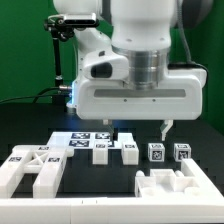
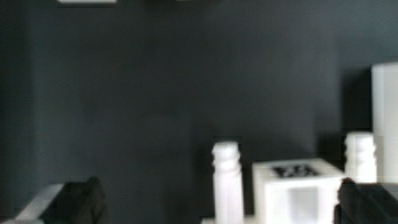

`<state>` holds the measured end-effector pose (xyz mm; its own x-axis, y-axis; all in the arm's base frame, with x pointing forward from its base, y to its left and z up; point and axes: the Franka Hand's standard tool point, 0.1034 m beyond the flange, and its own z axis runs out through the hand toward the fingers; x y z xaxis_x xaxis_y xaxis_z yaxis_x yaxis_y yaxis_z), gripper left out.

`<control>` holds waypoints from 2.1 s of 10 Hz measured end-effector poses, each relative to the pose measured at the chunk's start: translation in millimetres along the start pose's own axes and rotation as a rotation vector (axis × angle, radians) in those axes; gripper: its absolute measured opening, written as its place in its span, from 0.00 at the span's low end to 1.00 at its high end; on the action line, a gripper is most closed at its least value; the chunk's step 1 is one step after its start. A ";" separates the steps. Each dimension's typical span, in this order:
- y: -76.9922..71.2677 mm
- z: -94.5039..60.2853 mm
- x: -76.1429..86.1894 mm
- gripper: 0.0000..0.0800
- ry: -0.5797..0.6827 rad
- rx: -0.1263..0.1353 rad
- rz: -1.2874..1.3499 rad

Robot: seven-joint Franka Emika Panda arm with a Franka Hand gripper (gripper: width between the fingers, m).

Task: Assemble chair

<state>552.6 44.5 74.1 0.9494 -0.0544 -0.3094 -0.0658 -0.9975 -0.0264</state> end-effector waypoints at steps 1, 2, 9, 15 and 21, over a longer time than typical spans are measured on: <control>0.4 0.2 0.7 0.81 -0.056 -0.001 0.001; -0.4 4.4 -3.9 0.81 -0.102 -0.005 0.013; -6.6 57.3 -66.0 0.81 -0.511 -0.031 0.035; -9.0 92.9 -69.3 0.81 -0.563 -0.048 0.040; -9.7 95.3 -69.8 0.36 -0.565 -0.048 0.037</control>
Offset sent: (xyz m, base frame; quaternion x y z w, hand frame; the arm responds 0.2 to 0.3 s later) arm -0.0617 0.0120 -0.0206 0.0360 -0.2147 0.0235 0.9757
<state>457.6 62.3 5.4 0.6336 -0.0702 -0.7705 -0.0693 -0.9970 0.0338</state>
